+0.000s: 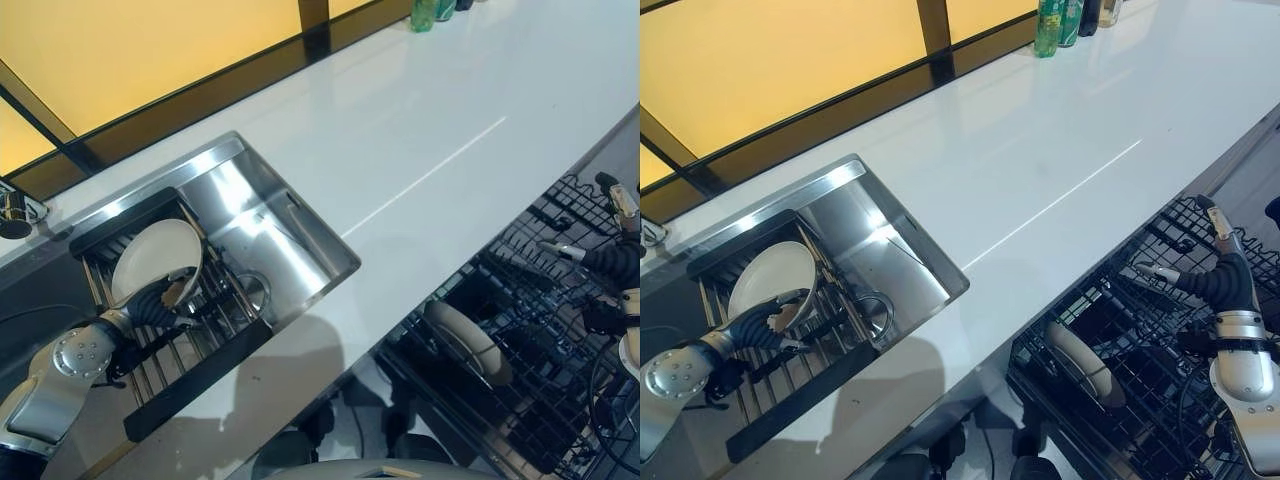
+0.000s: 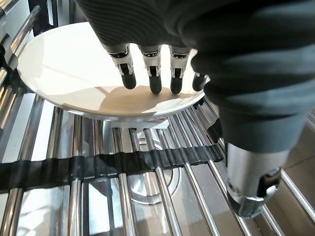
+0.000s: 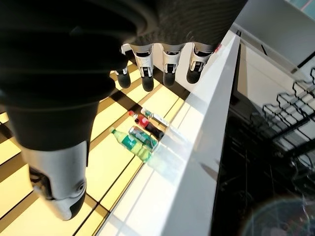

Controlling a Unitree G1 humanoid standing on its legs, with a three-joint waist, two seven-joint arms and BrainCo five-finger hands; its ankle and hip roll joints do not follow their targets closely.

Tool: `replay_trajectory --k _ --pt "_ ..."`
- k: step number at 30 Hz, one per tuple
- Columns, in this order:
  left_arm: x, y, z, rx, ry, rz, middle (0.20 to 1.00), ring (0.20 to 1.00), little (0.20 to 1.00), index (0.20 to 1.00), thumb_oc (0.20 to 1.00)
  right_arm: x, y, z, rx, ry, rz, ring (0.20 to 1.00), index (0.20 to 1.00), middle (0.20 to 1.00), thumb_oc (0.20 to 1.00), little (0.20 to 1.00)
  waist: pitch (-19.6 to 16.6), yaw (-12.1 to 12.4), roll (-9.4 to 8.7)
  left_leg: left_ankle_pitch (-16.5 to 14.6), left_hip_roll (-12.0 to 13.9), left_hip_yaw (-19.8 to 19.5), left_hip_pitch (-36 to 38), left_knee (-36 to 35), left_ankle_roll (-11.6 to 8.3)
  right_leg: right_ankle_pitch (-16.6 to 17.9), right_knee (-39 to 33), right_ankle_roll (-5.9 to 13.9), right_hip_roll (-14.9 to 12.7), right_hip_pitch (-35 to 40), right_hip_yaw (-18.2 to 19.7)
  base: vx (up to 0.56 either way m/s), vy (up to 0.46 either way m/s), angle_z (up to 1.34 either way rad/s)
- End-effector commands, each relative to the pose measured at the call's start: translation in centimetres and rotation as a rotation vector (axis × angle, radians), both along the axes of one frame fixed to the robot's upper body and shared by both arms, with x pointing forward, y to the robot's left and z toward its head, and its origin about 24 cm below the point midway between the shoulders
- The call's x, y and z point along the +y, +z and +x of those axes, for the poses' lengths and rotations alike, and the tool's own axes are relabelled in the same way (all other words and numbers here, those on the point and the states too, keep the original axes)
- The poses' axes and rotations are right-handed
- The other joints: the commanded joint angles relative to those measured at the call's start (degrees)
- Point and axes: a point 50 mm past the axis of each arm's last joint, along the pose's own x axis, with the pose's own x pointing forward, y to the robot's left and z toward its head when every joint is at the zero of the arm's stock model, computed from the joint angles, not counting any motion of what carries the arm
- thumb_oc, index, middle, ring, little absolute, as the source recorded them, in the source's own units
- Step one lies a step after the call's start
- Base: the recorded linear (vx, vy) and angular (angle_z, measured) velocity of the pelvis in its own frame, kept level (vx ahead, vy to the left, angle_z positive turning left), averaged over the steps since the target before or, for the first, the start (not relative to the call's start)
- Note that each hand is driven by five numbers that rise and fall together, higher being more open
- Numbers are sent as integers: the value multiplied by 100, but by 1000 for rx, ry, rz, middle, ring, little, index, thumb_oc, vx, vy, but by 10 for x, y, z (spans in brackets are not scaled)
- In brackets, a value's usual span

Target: Pick up plates and place into dishwasher.

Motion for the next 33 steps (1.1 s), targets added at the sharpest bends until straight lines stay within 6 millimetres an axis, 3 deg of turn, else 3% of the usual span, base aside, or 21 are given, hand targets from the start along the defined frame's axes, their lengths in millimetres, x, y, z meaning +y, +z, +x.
replay_trajectory --k 1,8,13,19,28,33 --pt "9 -14 0 -14 65 78 1000 1000 1000 1000 1000 11 33 11 -144 65 -68 1000 1000 1000 1000 1000 -15 -172 -126 -124 -14 102 -567 461 88 -320 842 339 -172 -557 84 -65 26 -3" --pt "35 10 9 -310 222 337 1000 1000 1000 1000 1000 11 34 11 -168 65 -67 1000 1000 1000 1000 1000 125 -191 -144 -91 -47 117 -681 444 75 -295 838 310 -199 -670 130 -61 33 -9" --pt "35 10 9 -477 274 507 1000 1000 1000 1000 1000 15 28 10 -179 62 -57 1000 1000 1000 1000 1000 130 -168 -197 -110 -63 111 -734 479 73 -319 890 279 -201 -724 109 -7 4 0" --pt "35 -15 3 -507 350 562 1000 1000 1000 1000 1000 19 21 11 -176 64 -43 1000 1000 1000 1000 1000 102 -153 -276 -152 -62 108 -773 530 85 -321 932 272 -196 -774 103 0 0 0" --pt "12 -69 -2 -377 309 504 1000 1000 1000 1000 1000 31 15 15 -183 82 -22 1000 1000 1000 1000 1000 182 -228 -355 -190 -25 139 -822 574 125 -305 1012 304 -141 -886 231 0 0 0" --pt "6 -80 -4 -349 308 474 1000 1000 1000 1000 1000 35 14 16 -197 92 -13 1000 1000 1000 1000 1000 281 -252 -378 -197 -25 142 -866 597 150 -291 1050 312 -131 -956 279 -35 -6 -2"
